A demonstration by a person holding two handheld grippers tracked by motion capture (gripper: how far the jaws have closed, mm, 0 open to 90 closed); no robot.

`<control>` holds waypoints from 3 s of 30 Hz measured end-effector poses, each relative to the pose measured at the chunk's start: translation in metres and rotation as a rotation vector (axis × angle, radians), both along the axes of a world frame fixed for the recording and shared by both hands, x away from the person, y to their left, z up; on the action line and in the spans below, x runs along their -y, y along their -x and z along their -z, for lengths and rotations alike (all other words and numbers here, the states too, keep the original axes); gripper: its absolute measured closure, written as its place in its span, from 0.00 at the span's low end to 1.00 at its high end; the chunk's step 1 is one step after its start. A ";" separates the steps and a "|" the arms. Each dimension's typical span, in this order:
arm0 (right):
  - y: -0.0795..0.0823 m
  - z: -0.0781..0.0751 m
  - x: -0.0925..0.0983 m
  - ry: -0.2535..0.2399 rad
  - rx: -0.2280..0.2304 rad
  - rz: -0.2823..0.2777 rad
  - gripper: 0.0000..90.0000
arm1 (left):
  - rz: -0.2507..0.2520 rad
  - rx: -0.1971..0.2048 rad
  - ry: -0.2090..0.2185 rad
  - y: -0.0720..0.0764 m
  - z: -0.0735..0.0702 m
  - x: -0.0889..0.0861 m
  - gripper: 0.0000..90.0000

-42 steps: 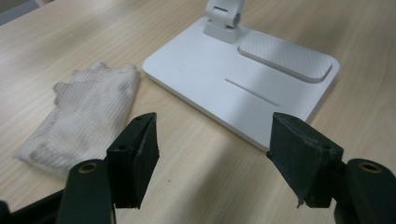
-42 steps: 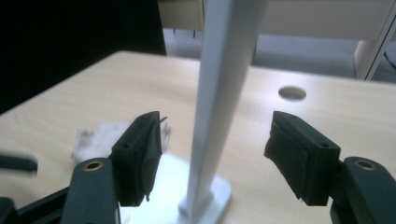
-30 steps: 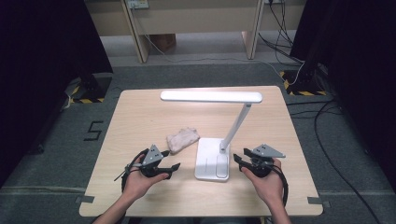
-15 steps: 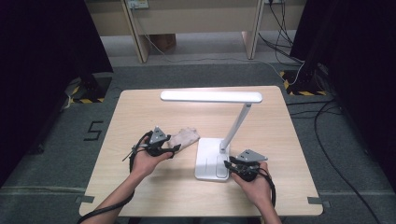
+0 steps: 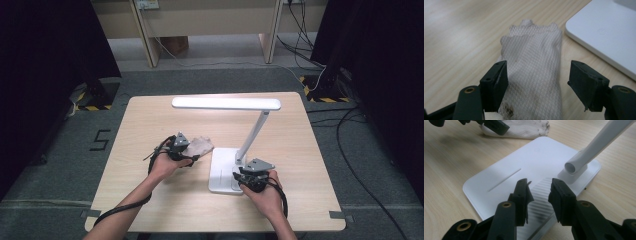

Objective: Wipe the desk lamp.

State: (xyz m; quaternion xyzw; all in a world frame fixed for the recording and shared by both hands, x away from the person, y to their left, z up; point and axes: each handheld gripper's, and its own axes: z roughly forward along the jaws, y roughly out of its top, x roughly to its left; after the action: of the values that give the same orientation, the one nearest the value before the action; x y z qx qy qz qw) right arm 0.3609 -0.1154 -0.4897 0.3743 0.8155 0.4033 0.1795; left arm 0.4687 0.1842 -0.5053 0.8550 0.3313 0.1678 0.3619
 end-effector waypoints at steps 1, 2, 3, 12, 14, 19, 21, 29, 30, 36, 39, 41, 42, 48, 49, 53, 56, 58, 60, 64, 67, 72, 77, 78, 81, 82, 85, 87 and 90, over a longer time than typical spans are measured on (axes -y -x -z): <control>-0.002 0.002 -0.002 -0.001 -0.008 -0.003 0.74 | -0.002 -0.011 -0.001 -0.002 0.003 -0.001 0.36; -0.002 0.002 -0.002 -0.001 -0.008 -0.003 0.74 | 0.000 -0.016 -0.002 -0.002 0.005 -0.001 0.36; -0.002 0.003 -0.002 0.001 -0.010 -0.003 0.74 | -0.002 -0.016 0.006 -0.003 0.008 -0.003 0.38; -0.004 0.005 -0.004 0.028 -0.014 -0.002 0.87 | -0.009 0.010 0.000 -0.003 0.007 -0.009 0.63; -0.005 0.007 -0.005 0.024 -0.021 -0.001 0.90 | -0.008 0.022 -0.020 -0.002 0.006 -0.009 0.74; -0.005 0.006 -0.005 0.038 -0.025 -0.003 0.98 | -0.033 0.009 -0.016 0.001 0.002 -0.011 0.88; -0.005 0.007 -0.005 0.032 -0.030 -0.005 1.00 | -0.042 -0.002 0.014 0.004 -0.001 -0.014 0.88; -0.005 0.006 -0.006 0.030 -0.037 0.005 1.00 | -0.063 0.009 0.139 0.024 -0.035 -0.030 0.89; -0.004 0.006 -0.006 0.035 -0.038 0.007 1.00 | -0.059 0.012 0.140 0.026 -0.040 -0.031 0.88; -0.004 0.005 -0.008 0.052 -0.037 0.008 1.00 | -0.042 0.044 0.153 0.039 -0.067 -0.037 0.88; -0.004 0.005 -0.008 0.051 -0.041 0.009 1.00 | -0.032 0.060 0.161 0.044 -0.078 -0.038 0.88; -0.005 0.005 -0.008 0.047 -0.042 0.006 1.00 | -0.026 0.073 0.164 0.046 -0.084 -0.039 0.88; -0.005 0.005 -0.007 0.047 -0.041 0.005 1.00 | -0.026 0.080 0.169 0.048 -0.088 -0.040 0.88; -0.005 0.006 -0.007 0.045 -0.038 0.005 1.00 | -0.019 0.137 0.208 0.056 -0.114 -0.046 0.89; -0.005 0.006 -0.007 0.044 -0.037 0.003 1.00 | -0.019 0.144 0.212 0.057 -0.117 -0.047 0.89; -0.005 0.006 -0.007 0.044 -0.039 0.005 1.00 | -0.020 0.171 0.222 0.063 -0.133 -0.055 0.89; -0.005 0.006 -0.007 0.045 -0.036 0.002 1.00 | -0.017 0.192 0.241 0.067 -0.146 -0.061 0.89; -0.005 0.006 -0.007 0.044 -0.036 0.002 1.00 | -0.016 0.208 0.250 0.069 -0.152 -0.064 0.89; -0.004 0.006 -0.007 0.043 -0.036 0.004 1.00 | -0.015 0.227 0.251 0.072 -0.159 -0.067 0.89; -0.004 0.006 -0.007 0.042 -0.037 0.006 1.00 | -0.010 0.258 0.266 0.077 -0.173 -0.073 0.89; -0.005 0.006 -0.007 0.042 -0.036 0.006 1.00 | 0.000 0.295 0.271 0.082 -0.184 -0.075 0.89; -0.004 0.006 -0.007 0.042 -0.036 0.007 1.00 | 0.005 0.339 0.288 0.089 -0.198 -0.077 0.89; -0.004 0.006 -0.007 0.042 -0.034 0.005 1.00 | 0.002 0.372 0.286 0.091 -0.208 -0.079 0.89; -0.004 0.006 -0.007 0.042 -0.033 0.005 1.00 | -0.003 0.382 0.288 0.091 -0.210 -0.080 0.89; -0.004 0.006 -0.007 0.041 -0.034 0.005 1.00 | -0.026 0.402 0.295 0.089 -0.216 -0.084 0.89; -0.004 0.006 -0.007 0.041 -0.033 0.005 1.00 | -0.033 0.406 0.299 0.088 -0.217 -0.085 0.89; -0.004 0.006 -0.007 0.042 -0.033 0.005 1.00 | -0.055 0.419 0.305 0.087 -0.221 -0.087 0.89; -0.004 0.006 -0.007 0.040 -0.033 0.006 1.00 | -0.065 0.430 0.311 0.086 -0.223 -0.088 0.89; -0.004 0.006 -0.007 0.039 -0.032 0.005 1.00 | -0.079 0.446 0.321 0.086 -0.227 -0.089 0.89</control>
State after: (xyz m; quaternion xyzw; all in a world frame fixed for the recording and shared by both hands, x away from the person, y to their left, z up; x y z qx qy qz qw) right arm 0.3650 -0.1084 -0.4961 0.3791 0.8250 0.3808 0.1750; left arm 0.3831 0.2736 -0.2780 0.7149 0.2990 0.3114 0.5501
